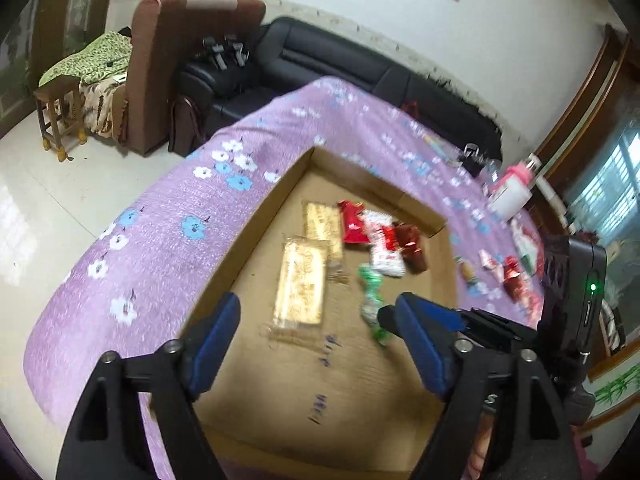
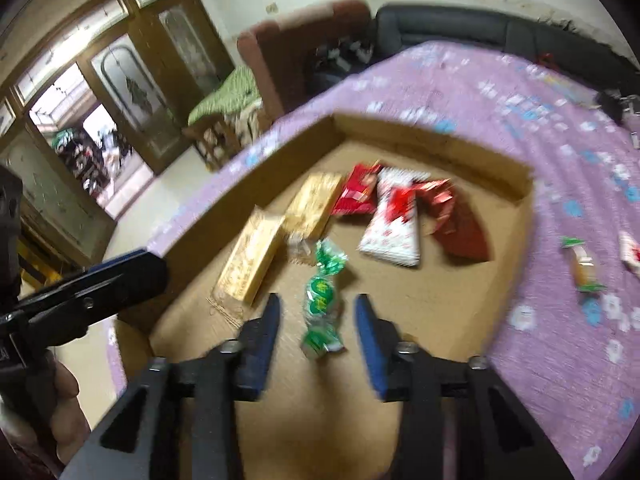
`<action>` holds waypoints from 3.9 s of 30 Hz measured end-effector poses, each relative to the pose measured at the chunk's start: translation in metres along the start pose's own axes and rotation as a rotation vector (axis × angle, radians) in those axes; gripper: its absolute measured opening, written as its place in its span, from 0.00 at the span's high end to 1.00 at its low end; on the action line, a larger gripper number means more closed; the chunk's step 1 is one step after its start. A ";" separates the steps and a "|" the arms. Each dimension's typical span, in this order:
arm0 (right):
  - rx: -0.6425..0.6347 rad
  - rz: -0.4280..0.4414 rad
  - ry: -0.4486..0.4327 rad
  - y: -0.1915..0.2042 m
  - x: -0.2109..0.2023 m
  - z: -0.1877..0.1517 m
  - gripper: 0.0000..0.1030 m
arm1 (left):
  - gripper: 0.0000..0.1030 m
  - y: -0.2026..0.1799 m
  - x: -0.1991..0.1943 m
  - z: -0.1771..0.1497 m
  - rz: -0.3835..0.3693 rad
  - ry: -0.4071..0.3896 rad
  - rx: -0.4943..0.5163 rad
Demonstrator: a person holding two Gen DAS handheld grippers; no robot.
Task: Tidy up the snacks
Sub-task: 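Release the yellow bar and green candy into the cardboard box with both tools, then grasp a dark red foil packet with the left tool while the right tool grasps a pink cartoon packet, then carry both held packets to the cardboard box and open both tools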
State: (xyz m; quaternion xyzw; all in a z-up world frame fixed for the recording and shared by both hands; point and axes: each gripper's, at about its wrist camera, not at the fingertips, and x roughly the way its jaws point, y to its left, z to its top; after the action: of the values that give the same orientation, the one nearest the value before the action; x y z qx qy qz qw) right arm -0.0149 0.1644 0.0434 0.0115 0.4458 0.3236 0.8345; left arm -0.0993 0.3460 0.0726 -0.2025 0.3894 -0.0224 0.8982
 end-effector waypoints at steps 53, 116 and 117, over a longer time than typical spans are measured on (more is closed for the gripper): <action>0.417 -0.338 -0.185 -0.268 -0.161 -0.088 0.74 | 0.11 -0.227 0.049 -0.082 -0.211 0.164 0.419; 0.323 -0.047 -0.182 -0.161 -0.129 -0.059 0.73 | 0.68 -0.016 0.034 -0.036 0.132 0.134 0.031; 0.305 -0.034 -0.171 -0.150 -0.124 -0.054 0.73 | 0.68 -0.013 0.038 -0.036 0.136 0.147 0.022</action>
State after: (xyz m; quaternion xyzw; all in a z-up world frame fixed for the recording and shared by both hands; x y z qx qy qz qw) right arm -0.0251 -0.0369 0.0558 0.1580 0.4174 0.2359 0.8632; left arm -0.0963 0.3141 0.0292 -0.1637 0.4668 0.0198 0.8688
